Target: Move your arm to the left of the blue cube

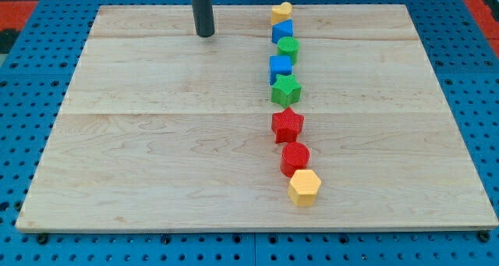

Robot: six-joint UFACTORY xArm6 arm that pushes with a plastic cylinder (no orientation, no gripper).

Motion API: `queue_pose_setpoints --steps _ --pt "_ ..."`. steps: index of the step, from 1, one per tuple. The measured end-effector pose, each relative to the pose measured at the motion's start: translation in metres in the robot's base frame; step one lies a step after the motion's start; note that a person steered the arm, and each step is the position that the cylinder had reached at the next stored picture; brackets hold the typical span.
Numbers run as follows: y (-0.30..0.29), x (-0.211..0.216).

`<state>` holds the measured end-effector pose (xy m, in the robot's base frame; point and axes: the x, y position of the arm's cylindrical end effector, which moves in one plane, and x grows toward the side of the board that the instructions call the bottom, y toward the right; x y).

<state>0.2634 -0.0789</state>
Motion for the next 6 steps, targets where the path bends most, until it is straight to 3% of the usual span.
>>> queue_pose_setpoints --steps 6 --pt "0.0003 -0.0057"
